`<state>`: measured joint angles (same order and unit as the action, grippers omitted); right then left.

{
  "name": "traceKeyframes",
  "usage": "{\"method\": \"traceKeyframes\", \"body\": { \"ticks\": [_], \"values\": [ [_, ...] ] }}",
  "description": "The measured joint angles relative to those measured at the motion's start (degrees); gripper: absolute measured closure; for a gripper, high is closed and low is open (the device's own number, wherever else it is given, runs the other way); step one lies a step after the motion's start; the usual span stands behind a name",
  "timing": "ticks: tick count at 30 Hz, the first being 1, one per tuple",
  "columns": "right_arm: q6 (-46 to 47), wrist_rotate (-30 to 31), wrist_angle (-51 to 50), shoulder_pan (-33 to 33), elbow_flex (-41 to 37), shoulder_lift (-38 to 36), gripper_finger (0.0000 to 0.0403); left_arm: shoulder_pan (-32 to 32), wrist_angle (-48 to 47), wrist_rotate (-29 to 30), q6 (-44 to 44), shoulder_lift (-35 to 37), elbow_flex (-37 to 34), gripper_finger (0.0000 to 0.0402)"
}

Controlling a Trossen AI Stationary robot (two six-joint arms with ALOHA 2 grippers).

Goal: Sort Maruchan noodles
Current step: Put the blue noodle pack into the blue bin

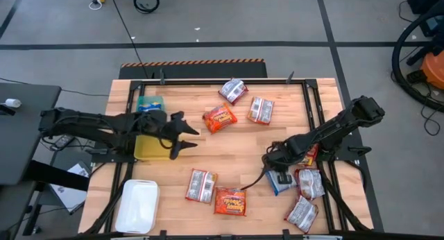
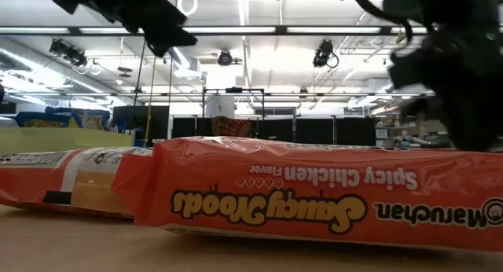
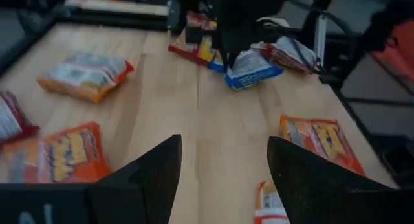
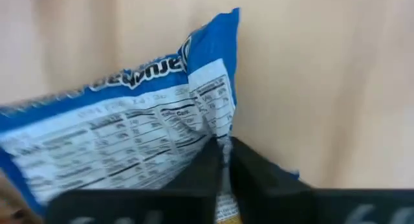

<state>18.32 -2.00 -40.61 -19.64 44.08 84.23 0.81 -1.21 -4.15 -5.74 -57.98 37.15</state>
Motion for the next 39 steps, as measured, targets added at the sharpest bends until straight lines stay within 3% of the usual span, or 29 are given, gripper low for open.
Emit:
{"method": "traceKeyframes", "body": {
  "ticks": [2,6,9,11,15,20,27,34,39],
  "values": [
    [-2.56,5.68,-3.48,0.27,4.05,0.00,0.0390,1.36,3.20,-0.03,-2.08,-2.71,-0.09,0.0170],
    [-11.37,22.99,-7.18,0.24,12.95,-0.02,0.0390,5.34,9.13,-0.04,-1.88,-8.22,-0.11,0.0163],
    [-20.90,35.81,-2.78,0.84,17.42,-0.02,0.0396,7.36,18.12,0.09,-0.06,-12.47,-0.09,0.0147],
    [-27.78,40.10,2.71,2.21,18.66,-0.04,0.0394,8.20,24.85,-0.47,-0.08,-15.65,-0.07,0.0133],
    [-36.64,38.70,10.99,7.04,18.77,-0.02,0.0393,9.38,31.53,-1.83,0.46,-21.10,1.07,0.0099],
    [-37.83,36.05,16.17,14.39,18.75,0.20,0.0396,9.54,32.14,0.53,3.98,-26.45,4.83,0.0085],
    [-40.10,23.56,19.47,20.94,18.75,0.20,0.0395,11.34,41.81,1.93,4.50,-34.10,6.96,0.0085],
    [-42.33,20.87,24.11,22.80,18.73,0.20,0.0395,13.75,40.86,-0.32,5.42,-39.92,11.26,0.0085],
    [-42.23,19.07,26.63,22.62,18.73,0.20,0.0385,14.15,33.63,-0.21,13.26,-40.52,14.92,0.0114]
  ]
}}
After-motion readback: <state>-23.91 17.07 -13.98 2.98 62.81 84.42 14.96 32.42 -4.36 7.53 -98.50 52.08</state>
